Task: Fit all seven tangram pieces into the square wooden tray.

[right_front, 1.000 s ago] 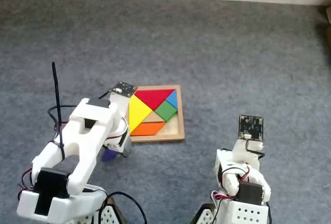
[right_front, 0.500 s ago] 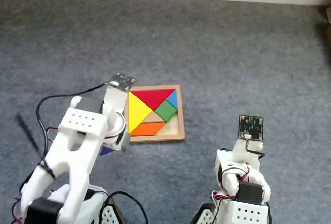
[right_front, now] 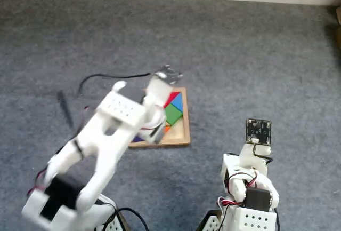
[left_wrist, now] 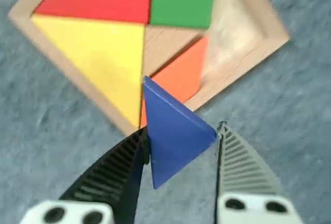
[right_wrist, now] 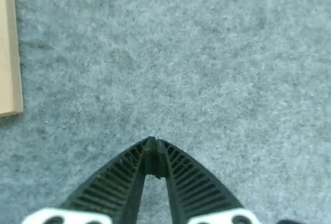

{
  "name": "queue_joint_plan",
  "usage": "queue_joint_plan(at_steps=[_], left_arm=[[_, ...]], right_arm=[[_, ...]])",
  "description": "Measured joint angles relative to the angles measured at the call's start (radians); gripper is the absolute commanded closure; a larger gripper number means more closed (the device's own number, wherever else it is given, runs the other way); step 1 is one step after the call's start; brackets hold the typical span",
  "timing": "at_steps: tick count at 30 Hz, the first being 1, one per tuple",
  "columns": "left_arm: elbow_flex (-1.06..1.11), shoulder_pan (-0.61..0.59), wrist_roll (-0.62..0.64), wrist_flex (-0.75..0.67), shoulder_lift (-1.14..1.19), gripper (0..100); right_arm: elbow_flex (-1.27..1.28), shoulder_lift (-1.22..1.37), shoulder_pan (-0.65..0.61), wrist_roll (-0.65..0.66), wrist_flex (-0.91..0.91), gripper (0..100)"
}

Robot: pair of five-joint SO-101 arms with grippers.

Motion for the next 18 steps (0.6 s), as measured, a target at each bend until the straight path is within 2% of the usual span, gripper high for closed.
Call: queue_joint_plan(at_steps=[9, 15, 18], left_arm=[[-0.373, 0.103, 0.031, 0.018, 0.393, 86], [-0.574, 0.121, 0.041, 0.146, 0.552, 72], [-0.635, 0.121, 0.095, 0.207, 0.592, 71]], right_arm=[[0.000, 0.000, 0.000, 0.000, 0.000, 99.3], [0.000, 0.000, 0.000, 0.000, 0.000, 99.3], [0.000, 0.000, 0.000, 0.000, 0.000, 99.3]])
